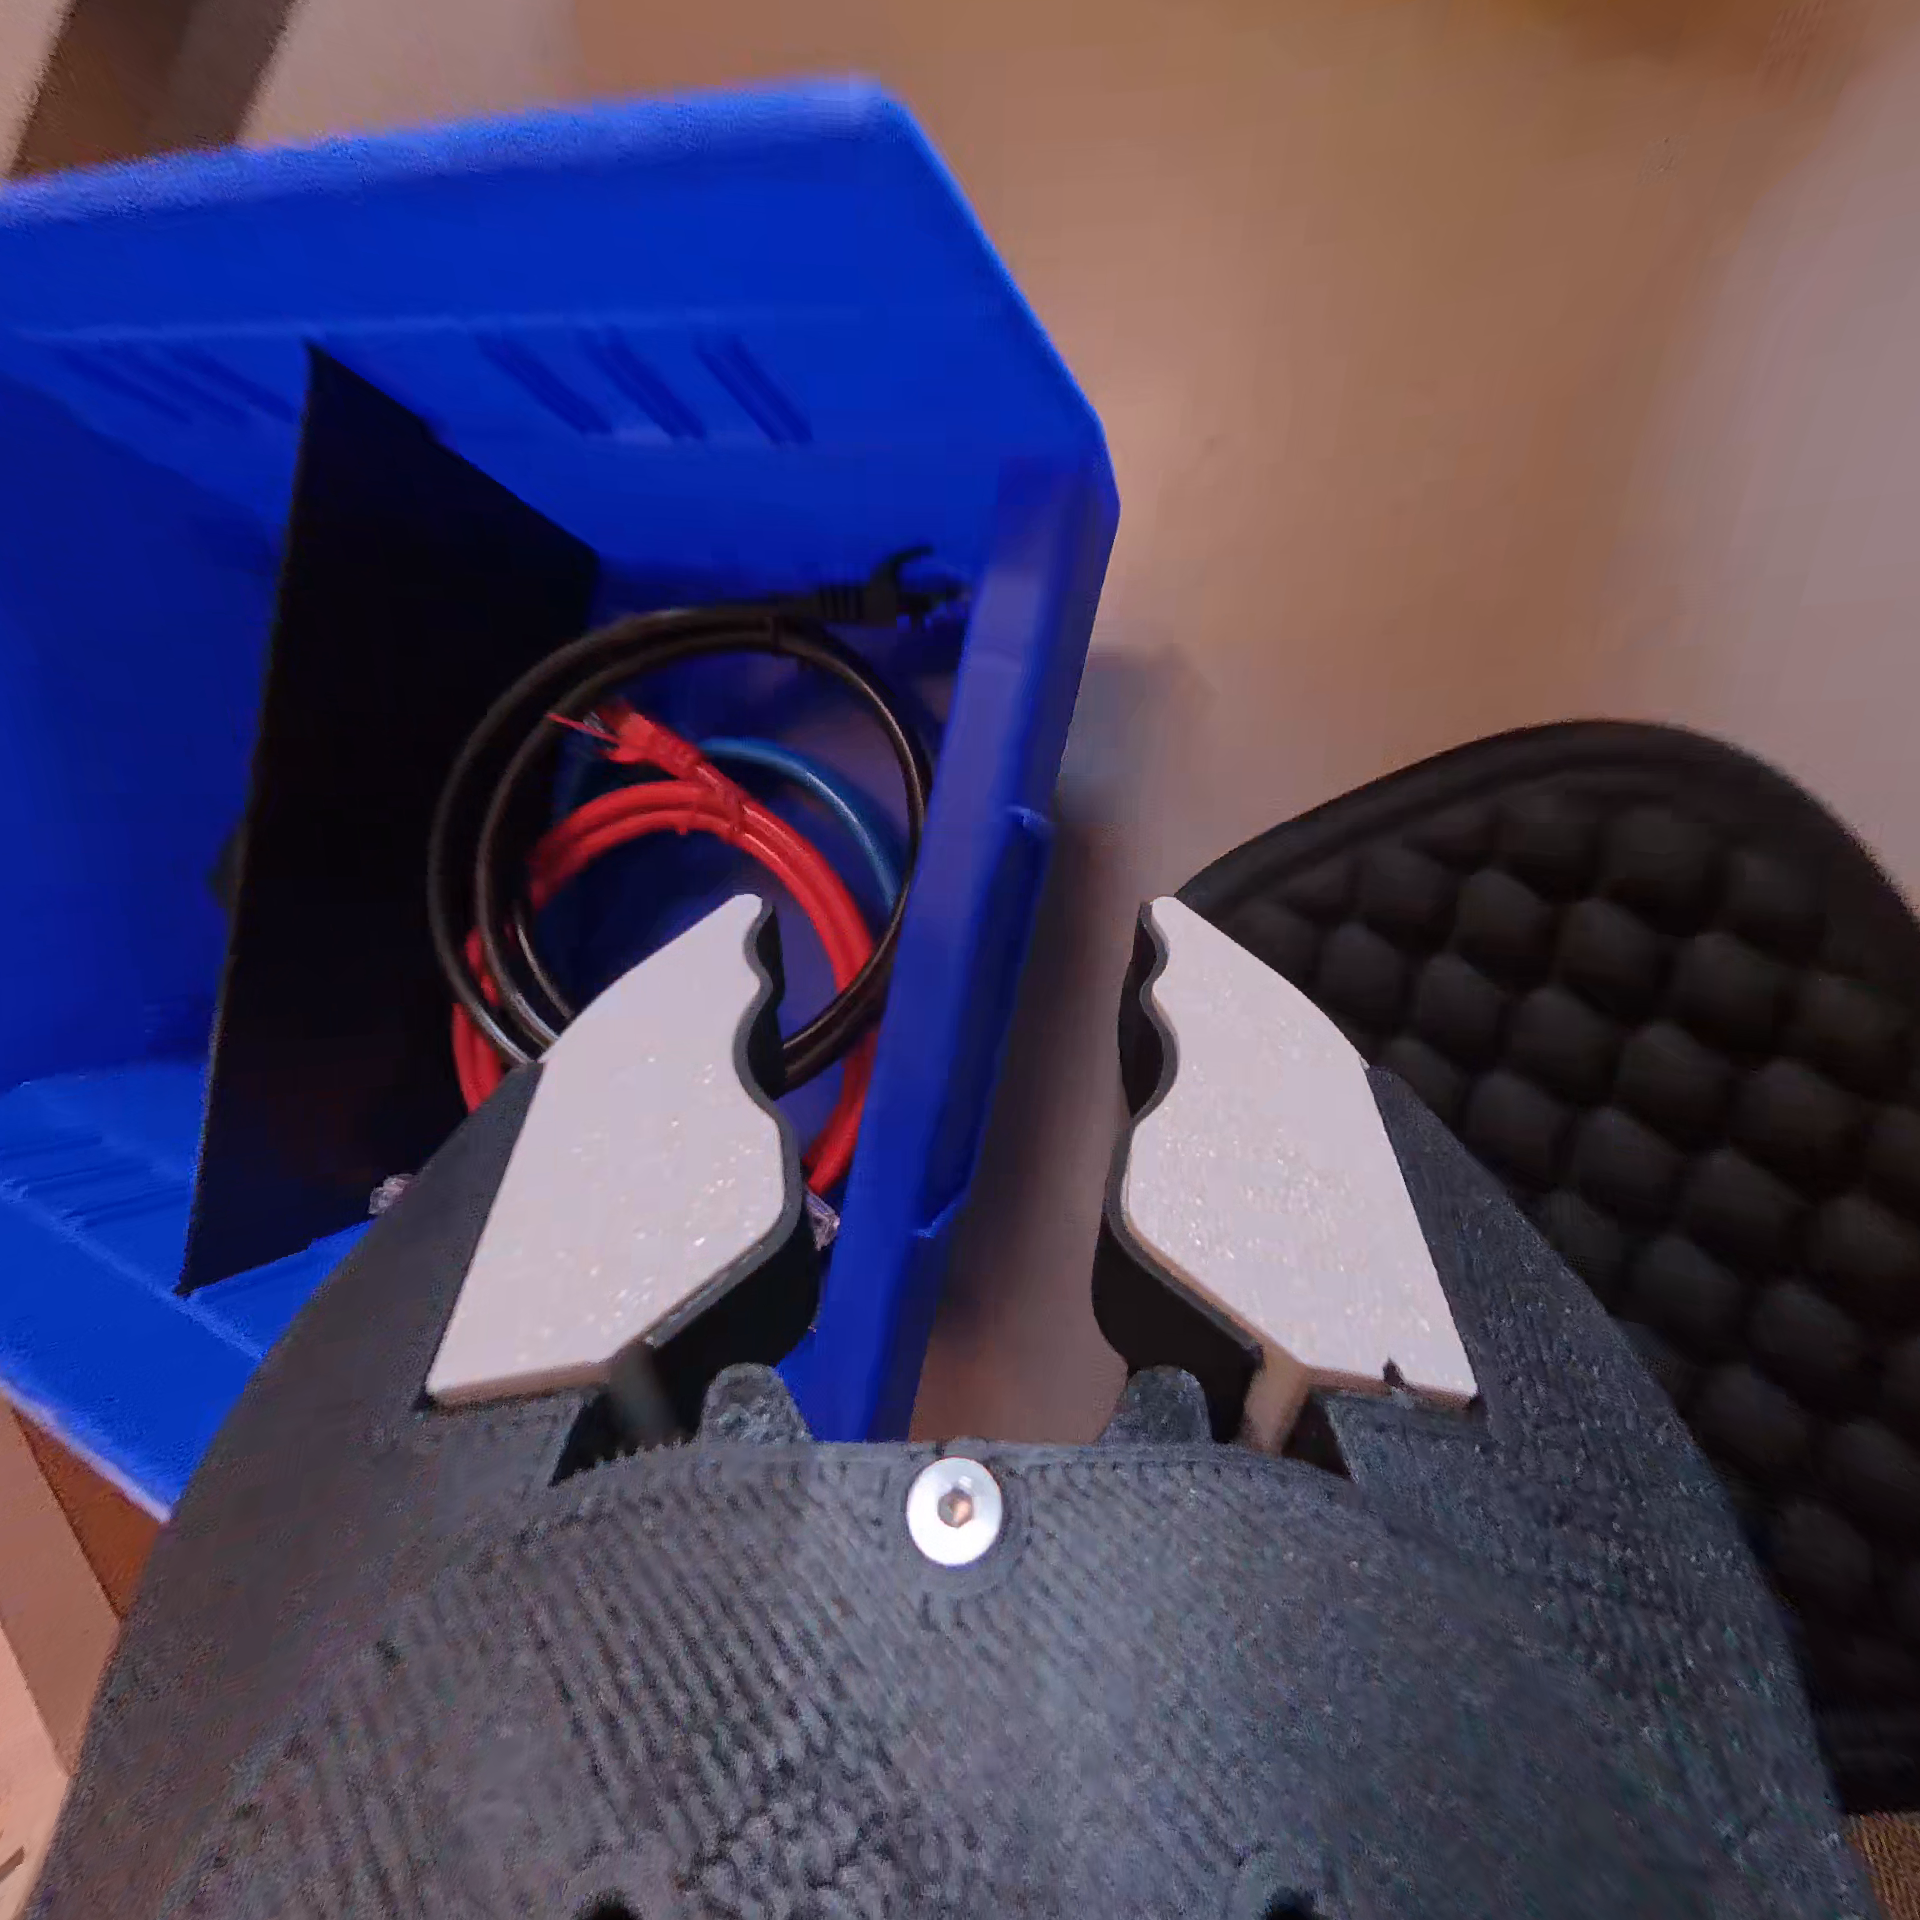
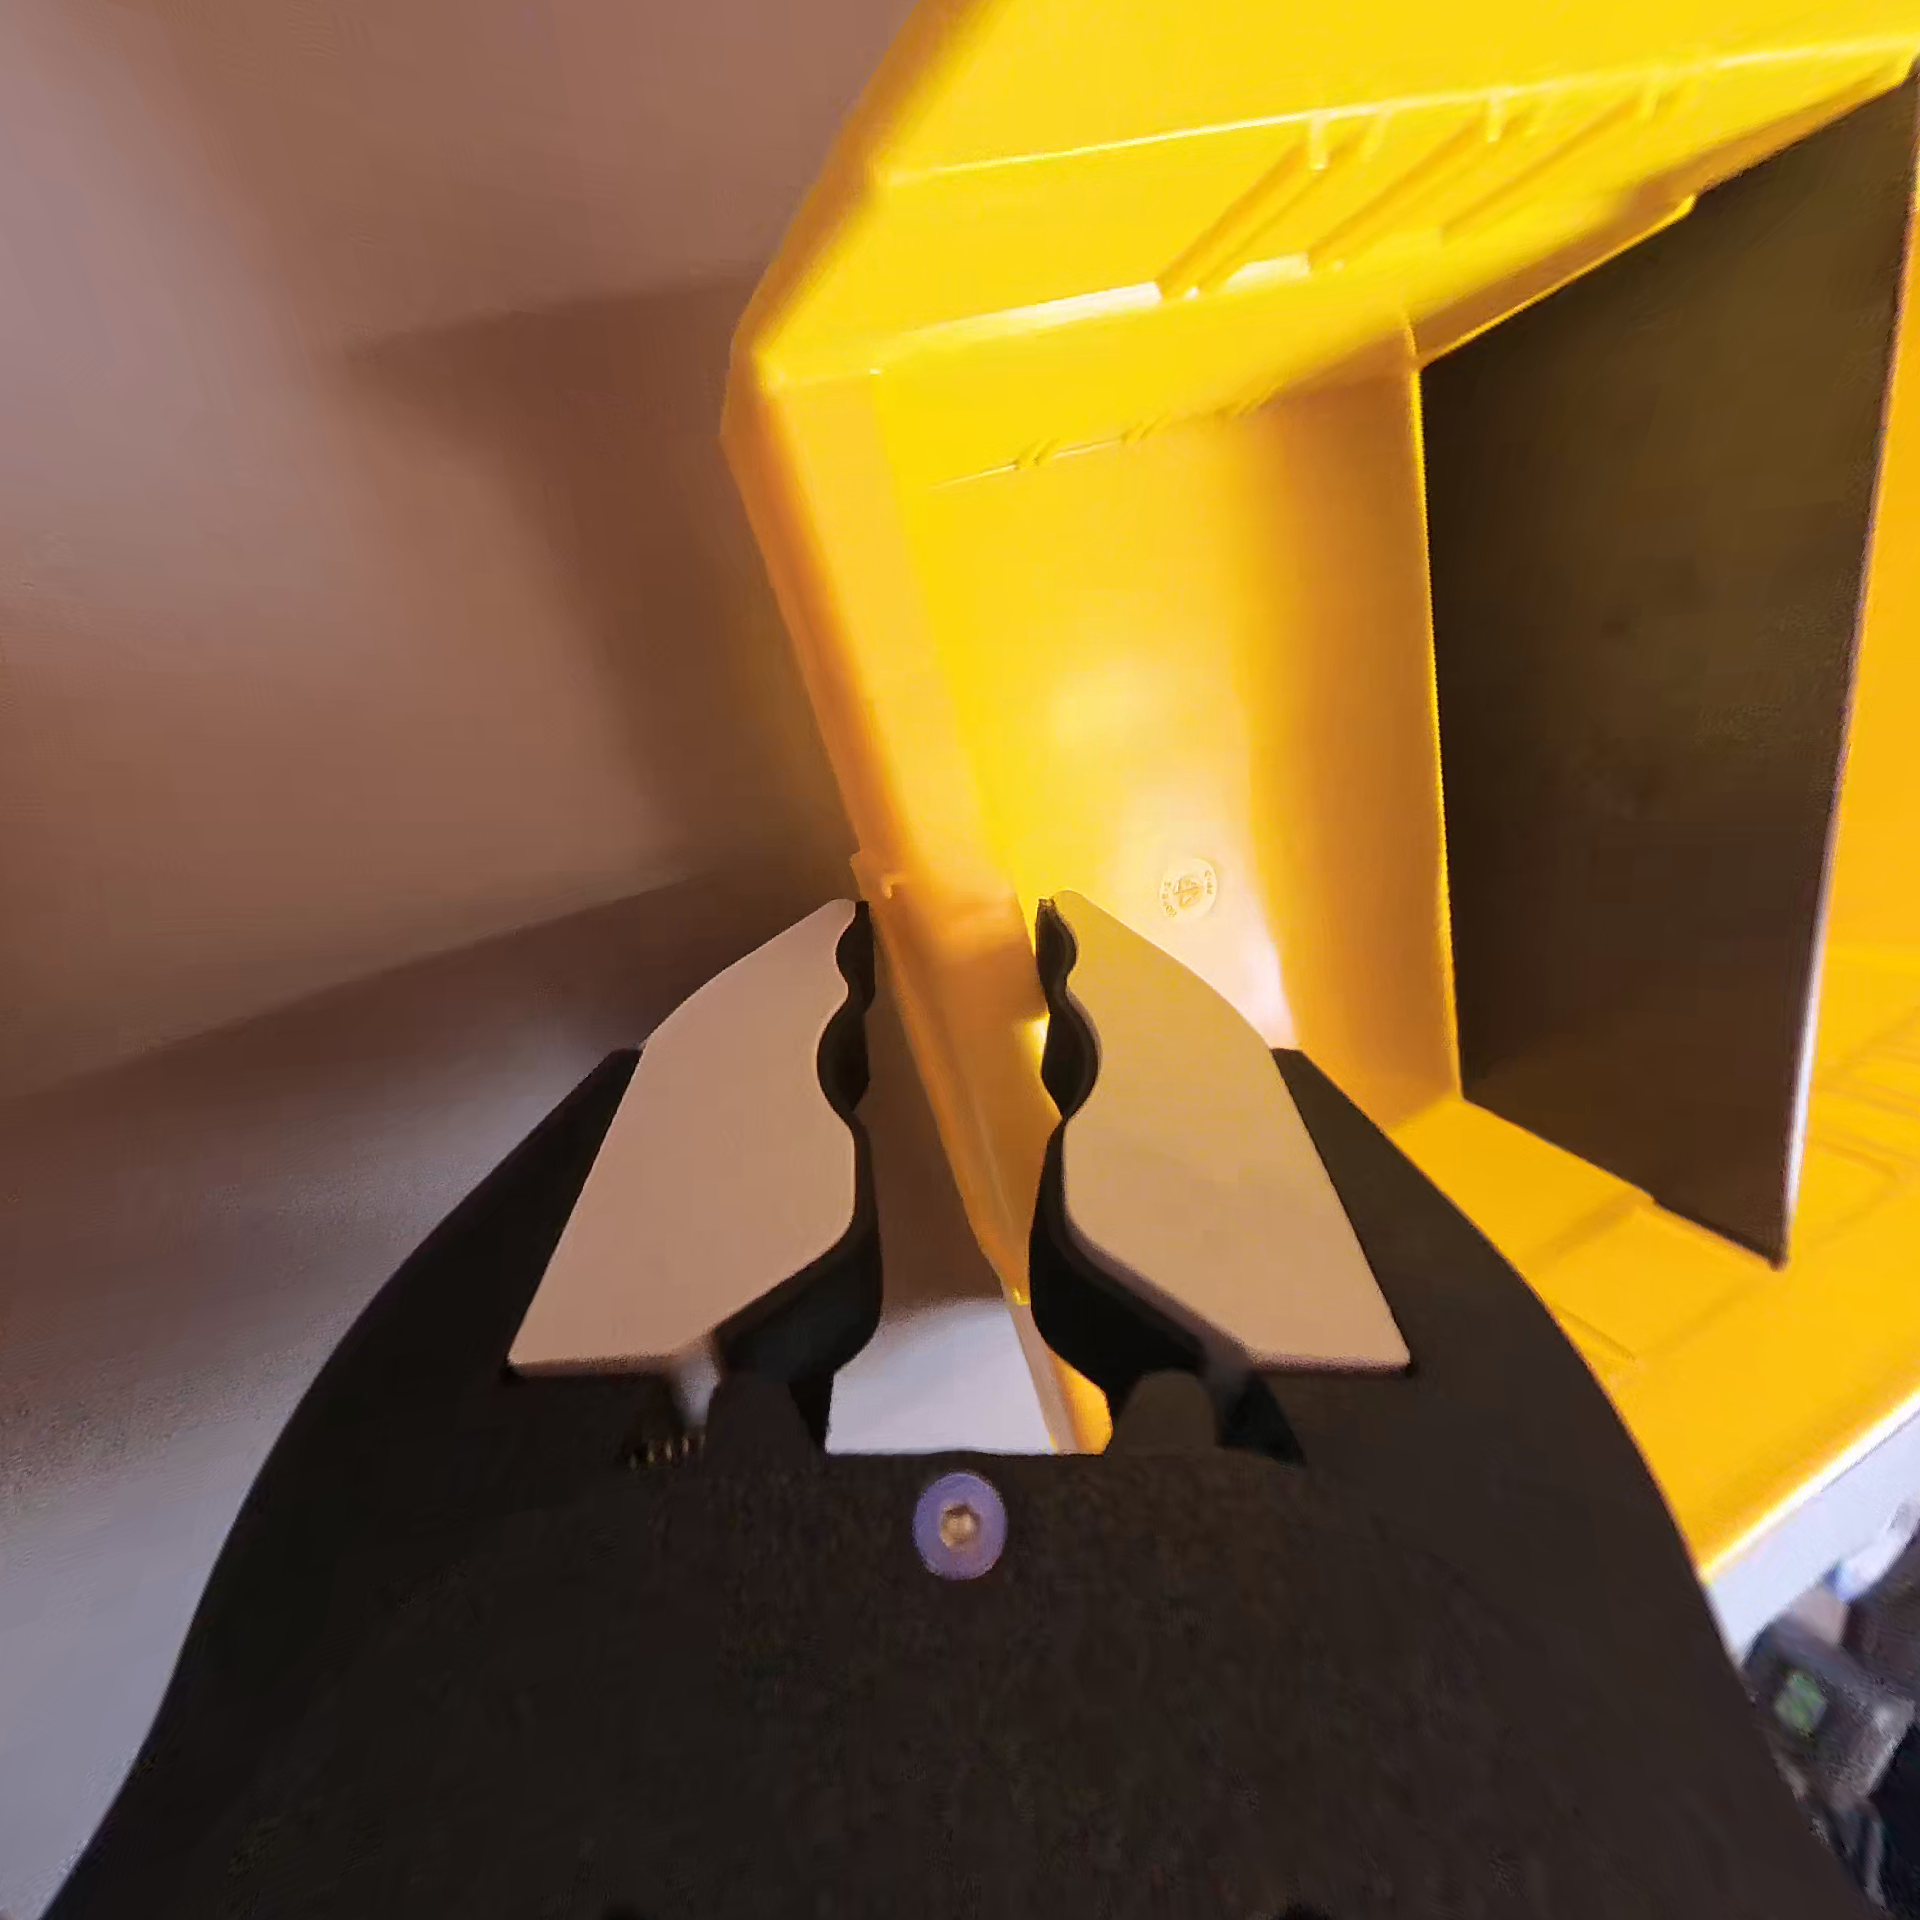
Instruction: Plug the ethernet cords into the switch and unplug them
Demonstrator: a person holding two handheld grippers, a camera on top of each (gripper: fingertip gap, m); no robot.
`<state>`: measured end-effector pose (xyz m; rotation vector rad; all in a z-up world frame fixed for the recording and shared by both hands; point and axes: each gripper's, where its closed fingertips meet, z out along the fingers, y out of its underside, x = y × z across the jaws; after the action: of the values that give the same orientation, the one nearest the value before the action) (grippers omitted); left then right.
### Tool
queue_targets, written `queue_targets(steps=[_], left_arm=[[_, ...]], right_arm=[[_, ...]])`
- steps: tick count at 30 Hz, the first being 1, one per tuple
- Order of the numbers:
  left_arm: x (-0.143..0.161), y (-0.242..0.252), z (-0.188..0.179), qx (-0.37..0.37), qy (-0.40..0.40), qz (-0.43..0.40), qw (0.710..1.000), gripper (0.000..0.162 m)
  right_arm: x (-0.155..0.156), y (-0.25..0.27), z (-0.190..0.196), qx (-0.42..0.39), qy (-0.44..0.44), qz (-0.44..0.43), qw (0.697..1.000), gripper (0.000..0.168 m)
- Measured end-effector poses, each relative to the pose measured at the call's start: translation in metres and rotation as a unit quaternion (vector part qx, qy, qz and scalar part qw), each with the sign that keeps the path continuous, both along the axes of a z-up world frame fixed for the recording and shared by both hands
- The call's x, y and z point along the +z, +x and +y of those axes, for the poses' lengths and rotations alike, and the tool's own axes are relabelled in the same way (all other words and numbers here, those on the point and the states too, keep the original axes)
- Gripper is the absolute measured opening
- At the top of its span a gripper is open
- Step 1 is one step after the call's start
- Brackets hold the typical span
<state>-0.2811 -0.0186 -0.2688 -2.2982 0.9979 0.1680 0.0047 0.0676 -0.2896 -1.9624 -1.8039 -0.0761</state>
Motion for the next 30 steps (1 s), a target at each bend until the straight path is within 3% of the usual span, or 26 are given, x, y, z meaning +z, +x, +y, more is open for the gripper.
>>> queue_targets(steps=[1, 5, 10, 15, 25, 30], left_arm=[[-0.006, -0.003, 0.001, 0.000, -0.015, 0.010, 1.000, 0.064], [-0.024, -0.020, 0.005, 0.004, -0.056, 0.045, 0.997, 0.063], [-0.036, -0.026, 0.007, -0.005, -0.092, 0.053, 0.994, 0.052], [-0.034, -0.017, 0.038, -0.028, -0.029, 0.097, 0.994, 0.036], [-0.033, -0.032, 0.141, -0.025, 0.016, 0.119, 0.992, 0.030], [-0.023, -0.036, 0.150, -0.012, 0.012, 0.041, 0.999, 0.043]], right_arm=[[0.000, 0.016, -0.003, -0.013, 0.003, 0.001, 1.000, 0.029], [-0.001, 0.084, 0.004, -0.078, 0.011, -0.005, 0.997, 0.028], [-0.001, 0.161, 0.056, -0.130, 0.026, 0.020, 0.991, 0.027], [-0.001, 0.211, 0.116, -0.139, 0.048, 0.020, 0.989, 0.028], [0.000, 0.193, 0.181, -0.121, 0.080, 0.020, 0.989, 0.030], [0.036, 0.163, 0.164, -0.130, 0.100, 0.123, 0.979, 0.051]])
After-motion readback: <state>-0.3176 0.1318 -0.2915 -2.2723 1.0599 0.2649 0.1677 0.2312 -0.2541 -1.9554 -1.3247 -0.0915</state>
